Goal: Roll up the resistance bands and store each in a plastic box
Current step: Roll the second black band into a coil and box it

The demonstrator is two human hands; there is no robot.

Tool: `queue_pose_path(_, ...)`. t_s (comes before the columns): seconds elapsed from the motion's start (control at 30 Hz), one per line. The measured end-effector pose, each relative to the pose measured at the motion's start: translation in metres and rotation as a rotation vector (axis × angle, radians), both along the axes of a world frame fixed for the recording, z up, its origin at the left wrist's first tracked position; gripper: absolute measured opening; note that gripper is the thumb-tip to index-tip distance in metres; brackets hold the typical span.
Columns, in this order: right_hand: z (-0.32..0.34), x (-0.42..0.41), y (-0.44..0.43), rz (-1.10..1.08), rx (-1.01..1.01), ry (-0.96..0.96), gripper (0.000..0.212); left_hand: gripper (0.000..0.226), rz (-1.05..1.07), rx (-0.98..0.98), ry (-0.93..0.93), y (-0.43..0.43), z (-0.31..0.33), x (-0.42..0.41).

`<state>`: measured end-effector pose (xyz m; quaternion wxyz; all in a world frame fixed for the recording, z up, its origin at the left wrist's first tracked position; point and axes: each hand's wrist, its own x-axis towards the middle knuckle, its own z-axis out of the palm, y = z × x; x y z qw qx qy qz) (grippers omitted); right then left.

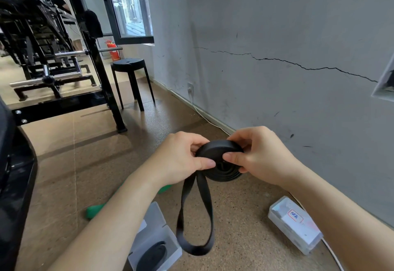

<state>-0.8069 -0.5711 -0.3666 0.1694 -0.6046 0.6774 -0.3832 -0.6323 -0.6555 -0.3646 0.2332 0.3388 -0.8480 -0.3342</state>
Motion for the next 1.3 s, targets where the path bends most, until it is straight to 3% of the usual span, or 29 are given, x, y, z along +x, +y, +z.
queue_pose_path(0.13, 0.003, 0.001, 0.001, 0.003, -0.005, -0.004, 0.015, 0.021, 0.037, -0.075, -0.027, 0.0, 0.0, -0.001)
queue_pose_path(0.27, 0.011, 0.012, 0.006, 0.038, -0.001, 0.375, 0.018, 0.015, 0.055, -0.285, -0.188, 0.003, 0.004, -0.003)
queue_pose_path(0.37, 0.009, 0.025, 0.006, 0.067, 0.066, 0.547, 0.031, 0.016, 0.04, -0.392, -0.318, 0.007, 0.004, -0.006)
queue_pose_path(0.73, 0.004, 0.012, 0.002, 0.025, 0.069, 0.376, 0.014, 0.022, 0.017, -0.318, -0.226, 0.006, -0.003, -0.01)
queue_pose_path(0.97, 0.002, 0.0, 0.001, 0.044, 0.05, 0.091, 0.008, 0.026, -0.017, -0.082, -0.111, 0.002, -0.001, -0.002)
queue_pose_path(1.07, 0.001, 0.0, 0.0, 0.046, 0.04, 0.005, 0.008, 0.023, 0.01, -0.103, -0.107, 0.001, -0.001, -0.001)
queue_pose_path(1.3, 0.002, 0.013, 0.001, 0.095, 0.057, 0.29, 0.017, 0.018, 0.011, -0.371, -0.312, 0.005, 0.002, -0.005)
